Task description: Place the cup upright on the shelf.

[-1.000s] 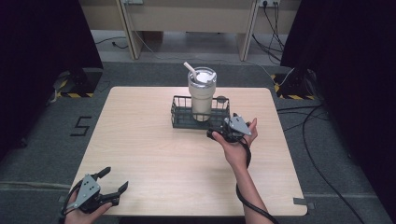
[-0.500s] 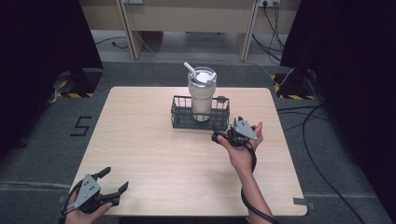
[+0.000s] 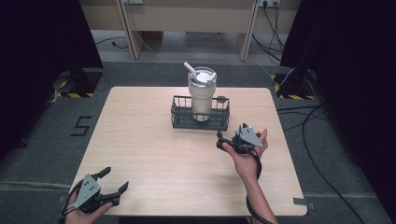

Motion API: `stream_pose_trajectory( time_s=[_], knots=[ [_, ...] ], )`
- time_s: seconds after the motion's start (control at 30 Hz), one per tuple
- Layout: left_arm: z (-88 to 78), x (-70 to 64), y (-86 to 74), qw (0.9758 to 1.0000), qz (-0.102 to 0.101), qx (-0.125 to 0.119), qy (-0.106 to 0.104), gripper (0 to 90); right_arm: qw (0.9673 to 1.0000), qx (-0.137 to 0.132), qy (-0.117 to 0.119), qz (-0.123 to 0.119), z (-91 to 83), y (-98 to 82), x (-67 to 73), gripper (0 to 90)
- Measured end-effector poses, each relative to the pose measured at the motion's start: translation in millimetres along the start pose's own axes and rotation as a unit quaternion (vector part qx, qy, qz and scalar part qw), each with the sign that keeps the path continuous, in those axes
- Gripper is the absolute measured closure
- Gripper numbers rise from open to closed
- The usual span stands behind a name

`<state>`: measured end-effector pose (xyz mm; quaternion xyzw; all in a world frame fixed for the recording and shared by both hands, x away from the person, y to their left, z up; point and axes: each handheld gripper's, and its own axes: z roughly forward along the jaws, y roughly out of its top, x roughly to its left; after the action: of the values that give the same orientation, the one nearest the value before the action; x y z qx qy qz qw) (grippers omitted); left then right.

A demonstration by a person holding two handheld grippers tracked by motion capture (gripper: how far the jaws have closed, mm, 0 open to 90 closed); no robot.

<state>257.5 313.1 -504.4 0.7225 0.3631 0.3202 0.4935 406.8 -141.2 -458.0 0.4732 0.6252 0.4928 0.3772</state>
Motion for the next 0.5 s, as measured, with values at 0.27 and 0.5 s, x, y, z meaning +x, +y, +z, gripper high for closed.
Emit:
stream_pose_trajectory(
  time_s=[0.27,0.5],
  knots=[
    [0.3,-0.3,-0.1,1.0000,0.000,0.001,0.000,15.4,1.0000,0.007,-0.004,0.003,-8.3,-10.0,-4.9,4.2],
    [0.6,-0.8,-0.1,1.0000,0.001,0.001,0.000,15.4,0.9999,0.012,-0.007,0.004,-12.5,-18.5,-7.8,4.2]
  ],
)
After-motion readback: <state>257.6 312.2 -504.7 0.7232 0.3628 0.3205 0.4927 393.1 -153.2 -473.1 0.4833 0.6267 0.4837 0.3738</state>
